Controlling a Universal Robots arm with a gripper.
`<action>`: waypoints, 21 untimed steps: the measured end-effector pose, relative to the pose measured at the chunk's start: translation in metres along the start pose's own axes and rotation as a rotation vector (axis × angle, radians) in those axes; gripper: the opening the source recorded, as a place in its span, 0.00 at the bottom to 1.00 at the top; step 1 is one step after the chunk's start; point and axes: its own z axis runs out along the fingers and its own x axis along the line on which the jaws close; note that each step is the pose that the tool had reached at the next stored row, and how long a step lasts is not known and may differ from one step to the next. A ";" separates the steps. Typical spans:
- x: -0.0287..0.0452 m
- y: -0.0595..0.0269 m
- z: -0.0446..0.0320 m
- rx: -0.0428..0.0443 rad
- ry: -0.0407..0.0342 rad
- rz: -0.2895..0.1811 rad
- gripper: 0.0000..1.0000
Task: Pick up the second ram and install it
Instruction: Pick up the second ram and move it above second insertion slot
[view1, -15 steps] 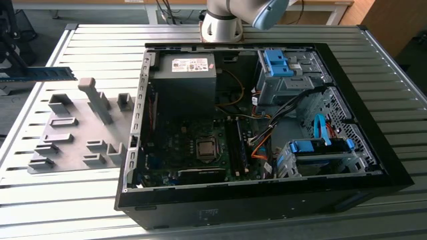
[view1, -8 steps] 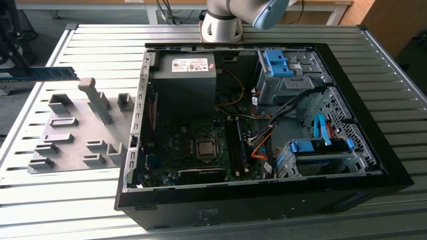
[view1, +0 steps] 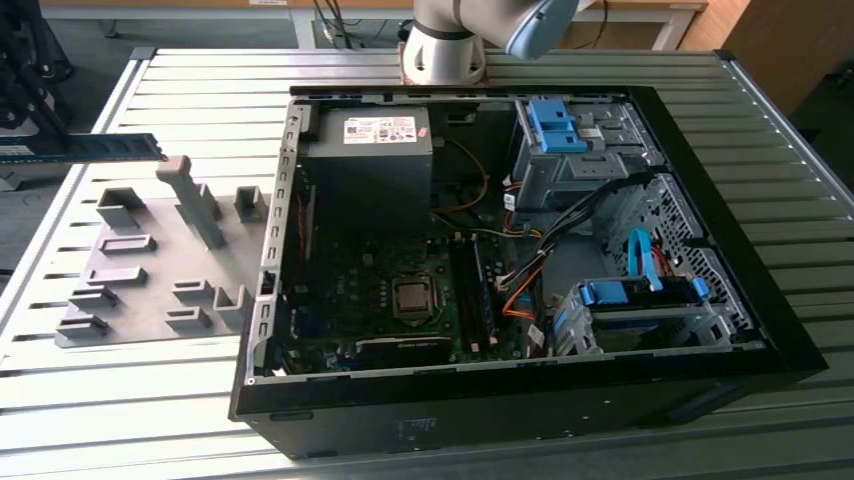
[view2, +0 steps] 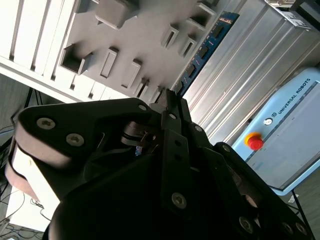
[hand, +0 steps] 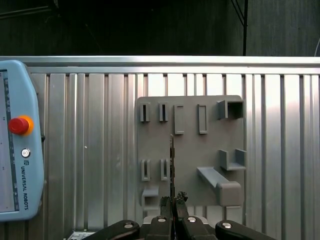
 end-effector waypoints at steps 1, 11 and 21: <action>0.0000 -0.0008 -0.0001 -0.0001 0.0001 0.000 0.14; -0.0001 -0.0080 -0.0001 0.0000 0.0000 0.000 0.14; -0.0002 -0.0149 -0.0002 0.0000 0.0000 0.000 0.14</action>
